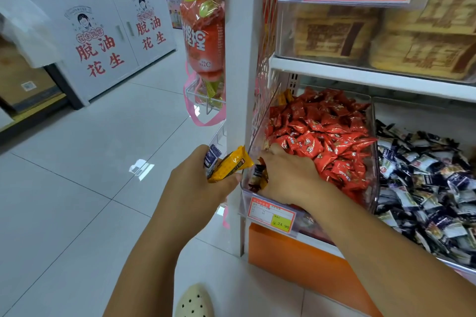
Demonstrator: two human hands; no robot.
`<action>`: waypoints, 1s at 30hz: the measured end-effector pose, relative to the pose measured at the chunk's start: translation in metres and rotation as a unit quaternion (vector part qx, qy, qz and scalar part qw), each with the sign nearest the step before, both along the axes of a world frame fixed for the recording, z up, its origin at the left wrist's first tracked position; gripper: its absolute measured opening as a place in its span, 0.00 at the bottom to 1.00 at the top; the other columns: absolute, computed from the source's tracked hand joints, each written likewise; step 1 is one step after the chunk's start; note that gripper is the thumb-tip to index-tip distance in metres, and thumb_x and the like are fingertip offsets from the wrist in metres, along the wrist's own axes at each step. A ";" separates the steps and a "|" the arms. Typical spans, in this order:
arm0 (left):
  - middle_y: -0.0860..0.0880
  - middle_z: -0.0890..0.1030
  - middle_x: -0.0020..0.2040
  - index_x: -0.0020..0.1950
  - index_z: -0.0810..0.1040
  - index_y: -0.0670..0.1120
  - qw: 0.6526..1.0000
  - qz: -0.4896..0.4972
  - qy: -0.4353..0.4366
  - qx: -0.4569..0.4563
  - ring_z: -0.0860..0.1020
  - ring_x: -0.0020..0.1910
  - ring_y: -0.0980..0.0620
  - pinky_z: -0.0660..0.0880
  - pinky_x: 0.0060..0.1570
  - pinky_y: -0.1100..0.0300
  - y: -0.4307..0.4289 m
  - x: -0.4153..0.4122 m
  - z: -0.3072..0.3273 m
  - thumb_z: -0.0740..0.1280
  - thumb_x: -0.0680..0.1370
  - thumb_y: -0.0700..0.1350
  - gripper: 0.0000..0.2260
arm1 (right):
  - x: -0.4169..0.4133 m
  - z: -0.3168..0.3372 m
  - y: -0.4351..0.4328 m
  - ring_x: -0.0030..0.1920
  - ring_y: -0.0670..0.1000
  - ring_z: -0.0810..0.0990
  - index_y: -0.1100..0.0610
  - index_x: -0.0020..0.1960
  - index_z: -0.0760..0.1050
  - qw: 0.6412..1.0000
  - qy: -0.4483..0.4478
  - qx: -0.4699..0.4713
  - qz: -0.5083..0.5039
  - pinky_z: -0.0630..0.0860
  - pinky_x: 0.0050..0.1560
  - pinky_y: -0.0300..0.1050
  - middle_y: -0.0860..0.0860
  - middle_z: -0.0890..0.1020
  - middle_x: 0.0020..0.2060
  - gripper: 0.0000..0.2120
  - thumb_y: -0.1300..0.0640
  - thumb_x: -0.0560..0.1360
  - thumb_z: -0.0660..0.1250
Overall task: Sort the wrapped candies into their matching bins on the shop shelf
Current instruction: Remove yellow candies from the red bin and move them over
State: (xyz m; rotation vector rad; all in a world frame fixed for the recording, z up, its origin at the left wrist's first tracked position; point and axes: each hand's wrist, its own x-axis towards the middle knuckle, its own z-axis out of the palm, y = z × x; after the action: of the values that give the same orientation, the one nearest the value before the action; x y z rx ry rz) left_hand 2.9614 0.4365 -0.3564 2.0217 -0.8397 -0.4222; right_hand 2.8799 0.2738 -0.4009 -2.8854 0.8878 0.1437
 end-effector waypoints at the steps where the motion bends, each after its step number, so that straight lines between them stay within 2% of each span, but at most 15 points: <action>1: 0.50 0.78 0.38 0.41 0.71 0.52 1.000 -0.001 0.000 0.001 0.81 0.38 0.47 0.80 0.39 0.54 0.000 -0.001 0.000 0.72 0.73 0.52 0.11 | 0.001 0.000 0.000 0.58 0.54 0.76 0.51 0.71 0.63 1.000 0.002 -0.009 -0.001 0.66 0.44 0.45 0.49 0.66 0.65 0.35 0.39 0.70 0.67; 4: 0.50 0.79 0.38 0.41 0.71 0.51 1.000 -0.004 -0.001 0.004 0.81 0.37 0.48 0.79 0.39 0.55 -0.002 -0.001 0.000 0.72 0.73 0.53 0.11 | 0.001 -0.001 0.003 0.59 0.54 0.76 0.49 0.69 0.68 0.999 -0.004 -0.039 0.004 0.67 0.46 0.45 0.50 0.70 0.63 0.31 0.36 0.70 0.65; 8: 0.50 0.79 0.39 0.42 0.71 0.52 1.000 -0.007 -0.006 0.007 0.81 0.38 0.48 0.79 0.38 0.57 -0.005 -0.002 -0.001 0.71 0.72 0.54 0.11 | -0.004 0.002 -0.002 0.53 0.52 0.78 0.43 0.59 0.75 0.999 -0.051 0.000 0.004 0.68 0.42 0.43 0.46 0.80 0.51 0.20 0.39 0.68 0.68; 11: 0.50 0.79 0.39 0.42 0.71 0.52 1.000 -0.008 -0.009 0.003 0.81 0.38 0.49 0.80 0.40 0.53 -0.006 -0.002 0.000 0.71 0.72 0.55 0.11 | -0.009 0.002 -0.007 0.52 0.51 0.78 0.42 0.62 0.71 0.994 -0.082 0.070 -0.016 0.68 0.42 0.43 0.44 0.81 0.51 0.25 0.43 0.66 0.71; 14: 0.53 0.79 0.41 0.43 0.70 0.53 1.000 -0.004 -0.011 0.003 0.81 0.38 0.49 0.80 0.41 0.54 -0.008 -0.002 0.001 0.70 0.73 0.56 0.11 | -0.011 -0.001 -0.009 0.57 0.48 0.76 0.41 0.64 0.67 0.983 -0.118 0.141 -0.031 0.73 0.51 0.46 0.42 0.78 0.58 0.31 0.47 0.64 0.75; 16: 0.54 0.79 0.41 0.43 0.70 0.54 1.000 -0.001 -0.012 0.002 0.81 0.38 0.50 0.78 0.39 0.57 -0.008 -0.002 0.001 0.70 0.73 0.56 0.11 | -0.012 -0.001 -0.013 0.60 0.49 0.73 0.40 0.64 0.67 0.966 -0.161 0.195 -0.042 0.73 0.56 0.47 0.46 0.75 0.59 0.33 0.49 0.63 0.77; 18: 0.54 0.79 0.40 0.42 0.70 0.54 1.000 0.000 -0.005 -0.005 0.81 0.38 0.51 0.77 0.37 0.60 -0.009 -0.003 0.002 0.70 0.73 0.55 0.11 | -0.016 0.005 -0.017 0.57 0.50 0.72 0.38 0.64 0.69 0.953 -0.205 0.214 -0.060 0.73 0.56 0.43 0.50 0.72 0.56 0.34 0.50 0.62 0.78; 21: 0.53 0.78 0.37 0.41 0.70 0.53 1.000 -0.001 0.007 -0.018 0.81 0.37 0.51 0.79 0.39 0.57 -0.010 -0.006 0.003 0.71 0.73 0.54 0.11 | -0.024 0.017 -0.022 0.52 0.46 0.69 0.37 0.62 0.72 0.935 -0.253 0.237 -0.078 0.68 0.46 0.30 0.46 0.67 0.49 0.31 0.54 0.64 0.79; 22: 0.53 0.77 0.37 0.41 0.70 0.53 1.000 -0.001 0.009 -0.020 0.80 0.37 0.51 0.79 0.39 0.56 -0.011 -0.007 0.003 0.71 0.73 0.54 0.11 | -0.026 0.019 -0.024 0.50 0.47 0.69 0.37 0.60 0.72 0.931 -0.264 0.241 -0.080 0.67 0.42 0.30 0.46 0.66 0.49 0.29 0.55 0.64 0.78; 24: 0.54 0.77 0.37 0.41 0.70 0.53 1.000 0.001 0.009 -0.017 0.80 0.37 0.52 0.80 0.39 0.57 -0.014 -0.010 0.001 0.71 0.73 0.53 0.11 | -0.031 0.023 -0.026 0.42 0.46 0.71 0.35 0.58 0.74 0.924 -0.282 0.246 -0.078 0.66 0.34 0.31 0.48 0.70 0.50 0.27 0.56 0.65 0.78; 26: 0.54 0.79 0.39 0.42 0.71 0.53 1.000 0.002 0.011 -0.013 0.81 0.38 0.54 0.80 0.40 0.57 -0.017 -0.014 -0.001 0.71 0.73 0.53 0.11 | -0.033 0.024 -0.028 0.34 0.41 0.72 0.36 0.58 0.76 0.917 -0.298 0.258 -0.065 0.66 0.28 0.29 0.49 0.76 0.52 0.26 0.58 0.66 0.77; 27: 0.54 0.79 0.40 0.42 0.71 0.53 1.000 0.000 0.016 -0.011 0.81 0.38 0.54 0.80 0.41 0.56 -0.019 -0.016 -0.002 0.71 0.73 0.53 0.10 | -0.034 0.025 -0.027 0.33 0.40 0.75 0.37 0.58 0.77 0.910 -0.308 0.270 -0.059 0.69 0.29 0.30 0.46 0.79 0.53 0.26 0.59 0.67 0.76; 28: 0.54 0.80 0.40 0.43 0.71 0.53 1.000 -0.003 0.022 -0.008 0.81 0.39 0.55 0.81 0.41 0.54 -0.021 -0.018 -0.003 0.71 0.73 0.53 0.10 | -0.035 0.026 -0.027 0.37 0.41 0.79 0.38 0.58 0.78 0.903 -0.323 0.280 -0.055 0.76 0.36 0.34 0.44 0.81 0.53 0.26 0.60 0.67 0.76; 29: 0.54 0.80 0.40 0.43 0.71 0.53 1.000 -0.006 0.025 -0.005 0.81 0.38 0.54 0.81 0.42 0.53 -0.023 -0.021 -0.004 0.72 0.73 0.53 0.10 | -0.036 0.028 -0.027 0.44 0.41 0.81 0.39 0.58 0.78 0.894 -0.340 0.285 -0.055 0.78 0.47 0.38 0.42 0.82 0.54 0.25 0.61 0.67 0.76; 30: 0.54 0.80 0.40 0.43 0.71 0.53 1.000 -0.009 0.028 -0.005 0.81 0.38 0.54 0.81 0.42 0.52 -0.024 -0.023 -0.005 0.72 0.73 0.53 0.10 | -0.037 0.030 -0.027 0.49 0.40 0.80 0.40 0.58 0.79 0.886 -0.357 0.291 -0.056 0.77 0.55 0.40 0.40 0.82 0.53 0.24 0.61 0.67 0.76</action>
State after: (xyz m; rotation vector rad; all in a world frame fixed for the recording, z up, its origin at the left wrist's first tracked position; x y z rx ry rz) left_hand 2.9382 0.4121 -0.3617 1.9862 -0.8230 -0.4824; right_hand 2.8427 0.2468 -0.3712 -2.0589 0.6909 -0.5368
